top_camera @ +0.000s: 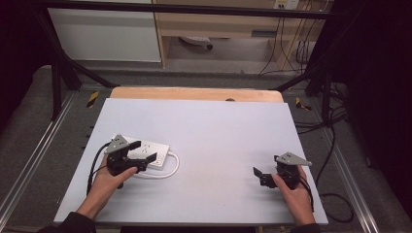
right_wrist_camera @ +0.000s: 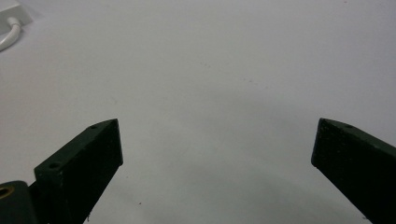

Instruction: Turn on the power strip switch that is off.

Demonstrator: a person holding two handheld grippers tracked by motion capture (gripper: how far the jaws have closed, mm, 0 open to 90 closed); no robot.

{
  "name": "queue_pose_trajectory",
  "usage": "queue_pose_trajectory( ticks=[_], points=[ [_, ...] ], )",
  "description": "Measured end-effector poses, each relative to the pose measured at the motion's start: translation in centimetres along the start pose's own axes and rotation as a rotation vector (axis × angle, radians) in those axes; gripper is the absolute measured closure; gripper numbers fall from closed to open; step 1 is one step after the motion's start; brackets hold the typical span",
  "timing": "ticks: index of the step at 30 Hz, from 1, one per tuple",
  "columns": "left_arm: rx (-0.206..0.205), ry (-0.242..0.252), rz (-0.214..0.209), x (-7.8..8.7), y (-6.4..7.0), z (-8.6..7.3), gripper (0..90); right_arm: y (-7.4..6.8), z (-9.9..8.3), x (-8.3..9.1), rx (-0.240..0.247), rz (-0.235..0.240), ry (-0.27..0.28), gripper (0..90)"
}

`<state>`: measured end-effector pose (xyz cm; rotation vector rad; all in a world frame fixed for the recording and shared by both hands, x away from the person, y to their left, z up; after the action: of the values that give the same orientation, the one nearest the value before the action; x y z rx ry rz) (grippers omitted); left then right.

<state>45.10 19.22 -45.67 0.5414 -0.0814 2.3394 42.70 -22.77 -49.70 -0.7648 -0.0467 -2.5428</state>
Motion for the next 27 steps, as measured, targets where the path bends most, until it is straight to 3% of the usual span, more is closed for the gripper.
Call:
queue_pose_trajectory(
  ticks=[3,14,19,27],
  points=[
    [-0.007,0.022,0.011,0.1,-0.1,0.3,6.3,0.0,-0.1,0.0,0.000,-0.002,-0.003,2.5],
    [0.007,0.062,0.034,0.8,-0.4,1.1,6.4,0.1,-0.1,0.0,-0.002,-0.001,-0.002,2.5],
    [0.008,0.067,0.064,1.6,-1.0,1.5,7.8,0.1,0.0,0.0,-0.003,-0.001,0.001,2.5],
    [0.012,0.115,0.082,3.7,-1.5,2.2,8.1,0.2,0.0,0.1,-0.007,-0.003,0.005,2.4]
  ],
)
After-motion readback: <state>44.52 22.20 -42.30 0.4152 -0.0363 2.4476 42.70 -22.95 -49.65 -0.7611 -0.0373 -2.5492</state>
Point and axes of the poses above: each handheld gripper's, and its own axes: x roughly backward along the jaws, z roughly out of its top, y roughly to its right, the point moved 9 cm from there along -x, roughly forward along the jaws, and after that the axes turned 3 degrees about -x, right-handed, at the moved point
